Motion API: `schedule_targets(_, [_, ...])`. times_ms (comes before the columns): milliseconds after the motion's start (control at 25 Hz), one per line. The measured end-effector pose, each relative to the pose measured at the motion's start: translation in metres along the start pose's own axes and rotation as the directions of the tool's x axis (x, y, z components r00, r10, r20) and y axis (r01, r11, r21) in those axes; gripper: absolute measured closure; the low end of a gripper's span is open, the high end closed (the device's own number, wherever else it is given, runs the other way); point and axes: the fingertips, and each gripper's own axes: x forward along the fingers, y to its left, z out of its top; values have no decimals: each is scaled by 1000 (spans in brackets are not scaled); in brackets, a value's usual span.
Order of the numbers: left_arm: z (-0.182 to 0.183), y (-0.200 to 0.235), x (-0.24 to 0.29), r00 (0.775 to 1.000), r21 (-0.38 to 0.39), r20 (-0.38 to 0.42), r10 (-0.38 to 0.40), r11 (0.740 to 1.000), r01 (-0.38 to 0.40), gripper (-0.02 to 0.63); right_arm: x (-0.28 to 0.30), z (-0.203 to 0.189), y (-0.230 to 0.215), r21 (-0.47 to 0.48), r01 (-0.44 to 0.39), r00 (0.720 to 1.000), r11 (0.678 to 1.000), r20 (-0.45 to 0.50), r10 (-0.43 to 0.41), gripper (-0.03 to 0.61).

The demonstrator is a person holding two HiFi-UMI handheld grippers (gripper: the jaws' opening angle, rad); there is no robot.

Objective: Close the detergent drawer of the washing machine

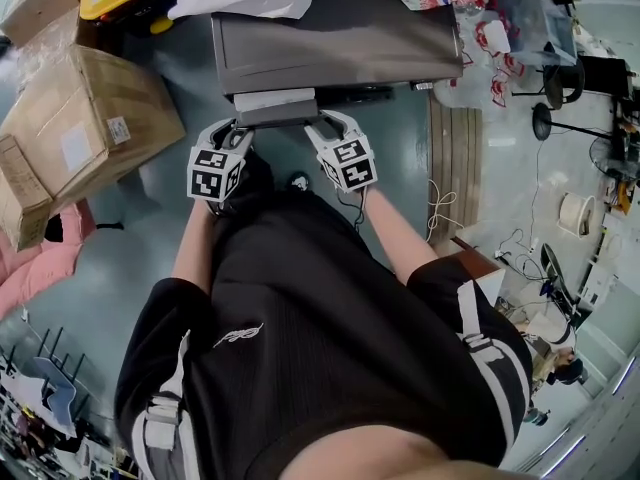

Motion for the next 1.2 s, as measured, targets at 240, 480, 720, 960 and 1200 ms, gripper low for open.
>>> schedule_targets(240, [5,5,2,1000,0,-8,-3,1000,3,430,4,4,-2,6,-2,1000,1000,-13,2,425])
schedule_targets(480, [6,11,4,999,7,-32,-44,999,44,431,10,8,-1,4,23,999,1000,-36,-22,425])
schedule_targets(720, [10,12,8,987,56,-80,-138,988,142,443,12,9,-5,19,76,995,997,-65,-75,425])
schedule_targets(960, [14,13,5,976,82,-106,-190,977,199,454,12,14,-4,25,107,993,994,-52,-105,423])
schedule_targets(1200, [13,8,4,980,125,-127,-156,977,172,454,7,13,-1,9,116,993,993,-28,-115,423])
